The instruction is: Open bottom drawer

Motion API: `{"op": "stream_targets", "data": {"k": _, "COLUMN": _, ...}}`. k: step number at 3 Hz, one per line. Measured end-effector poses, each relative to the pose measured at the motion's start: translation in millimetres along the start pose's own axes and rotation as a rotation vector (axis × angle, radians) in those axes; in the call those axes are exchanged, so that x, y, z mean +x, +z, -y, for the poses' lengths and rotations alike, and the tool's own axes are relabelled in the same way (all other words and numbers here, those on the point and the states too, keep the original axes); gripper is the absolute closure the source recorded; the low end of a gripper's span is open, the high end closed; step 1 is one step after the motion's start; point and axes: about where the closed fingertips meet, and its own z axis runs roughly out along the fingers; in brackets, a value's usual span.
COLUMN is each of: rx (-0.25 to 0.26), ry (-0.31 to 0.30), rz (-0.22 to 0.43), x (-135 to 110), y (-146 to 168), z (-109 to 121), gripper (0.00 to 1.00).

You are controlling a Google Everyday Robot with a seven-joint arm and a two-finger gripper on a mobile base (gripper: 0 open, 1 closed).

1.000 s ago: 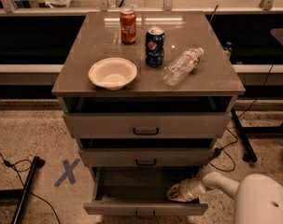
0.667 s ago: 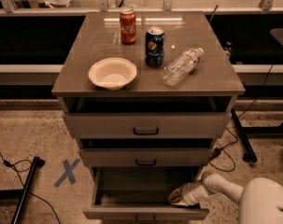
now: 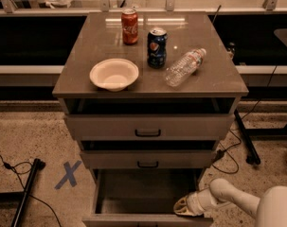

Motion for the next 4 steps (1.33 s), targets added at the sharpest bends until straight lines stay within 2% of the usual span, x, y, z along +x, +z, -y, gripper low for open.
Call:
{"op": "stream_targets", "data": {"k": 1, "rx": -0.016, "ry": -0.015, "rz": 0.008, "x": -4.3, "y": -2.8, "z": -13.5, "gripper": 1.0}}
{"op": "stream_targets", "data": {"k": 2, "rx": -0.007, "ry": -0.012, "rz": 0.02, "x": -9.6, "y": -8.0, "z": -20.8, "gripper": 1.0}}
{"op": "stream_targets", "data": {"k": 3, "rx": 0.05, "ry": 0.017, "rz": 0.055, "x": -19.9, "y": -23.0, "z": -9.0, "gripper": 1.0}}
{"op": "stream_targets", "data": {"k": 4, "rx": 0.128, "ry": 0.029, "rz": 0.12, "x": -35.5, "y": -51.5, "z": 1.4, "gripper": 1.0}}
